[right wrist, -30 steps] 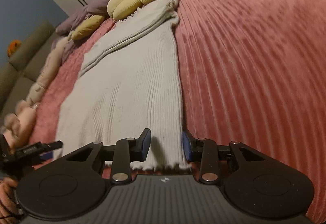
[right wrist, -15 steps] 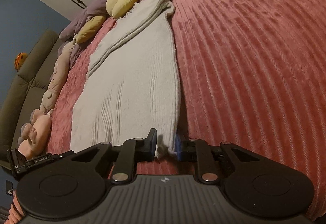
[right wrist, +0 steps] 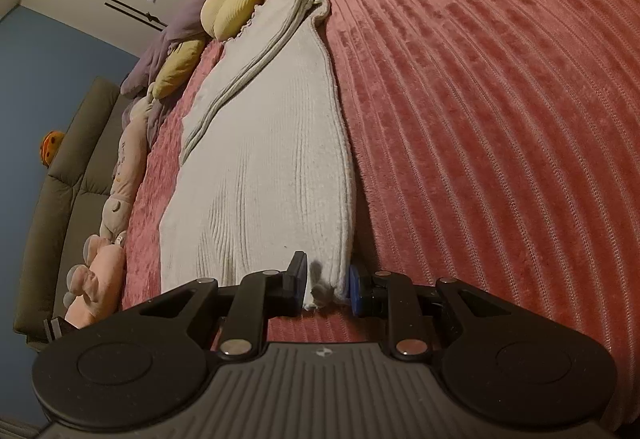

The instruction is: Fold small clothes

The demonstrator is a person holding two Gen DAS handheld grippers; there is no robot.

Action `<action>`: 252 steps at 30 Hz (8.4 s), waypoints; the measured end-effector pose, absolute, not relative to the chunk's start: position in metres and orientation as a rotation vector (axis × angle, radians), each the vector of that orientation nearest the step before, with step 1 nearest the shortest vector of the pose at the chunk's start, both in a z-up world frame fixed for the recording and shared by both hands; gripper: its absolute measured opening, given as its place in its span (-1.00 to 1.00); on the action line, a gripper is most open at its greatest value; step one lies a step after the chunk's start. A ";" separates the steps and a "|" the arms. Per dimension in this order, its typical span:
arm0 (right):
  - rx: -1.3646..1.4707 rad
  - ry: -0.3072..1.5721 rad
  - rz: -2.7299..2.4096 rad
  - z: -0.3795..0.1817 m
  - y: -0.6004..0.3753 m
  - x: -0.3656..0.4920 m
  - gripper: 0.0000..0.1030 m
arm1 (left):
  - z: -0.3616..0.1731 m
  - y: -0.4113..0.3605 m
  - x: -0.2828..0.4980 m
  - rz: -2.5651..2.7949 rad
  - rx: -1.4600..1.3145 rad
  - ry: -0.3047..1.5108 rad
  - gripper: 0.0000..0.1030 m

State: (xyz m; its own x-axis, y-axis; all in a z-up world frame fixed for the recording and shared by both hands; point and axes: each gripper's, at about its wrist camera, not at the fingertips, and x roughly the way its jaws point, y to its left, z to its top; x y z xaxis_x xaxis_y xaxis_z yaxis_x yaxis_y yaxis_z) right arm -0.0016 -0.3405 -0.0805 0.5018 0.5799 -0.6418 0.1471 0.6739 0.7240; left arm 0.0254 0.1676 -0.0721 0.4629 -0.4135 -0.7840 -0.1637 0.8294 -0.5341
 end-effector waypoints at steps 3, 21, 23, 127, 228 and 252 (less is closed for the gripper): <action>0.834 1.046 0.296 -0.083 -0.342 0.001 -0.58 | -0.078 0.167 0.030 -0.179 -0.618 1.115 -0.16; 0.880 0.926 0.359 -0.046 -0.340 0.084 -0.80 | 0.004 0.167 0.106 -0.254 -0.603 0.856 -0.75; 0.848 0.871 0.348 -0.033 -0.337 0.109 -0.80 | 0.008 0.165 0.129 -0.219 -0.571 0.818 -0.75; -0.096 0.625 -0.058 -0.056 -0.233 0.424 -0.87 | -0.053 0.089 0.442 0.230 0.013 0.719 -0.78; 0.353 0.707 0.211 -0.042 -0.252 0.238 -0.03 | -0.027 0.036 0.265 -0.257 -0.390 0.752 0.49; 0.320 0.750 0.365 -0.032 -0.185 0.331 -0.62 | -0.073 0.045 0.259 -0.097 -0.251 0.836 0.58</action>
State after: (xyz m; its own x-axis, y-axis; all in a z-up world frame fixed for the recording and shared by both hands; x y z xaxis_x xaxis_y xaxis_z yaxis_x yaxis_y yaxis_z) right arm 0.3308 -0.1851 -0.0322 0.6746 0.4305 -0.5996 -0.2060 0.8898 0.4072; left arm 0.2587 0.0453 -0.0727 0.6681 -0.1835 -0.7211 -0.0129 0.9661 -0.2578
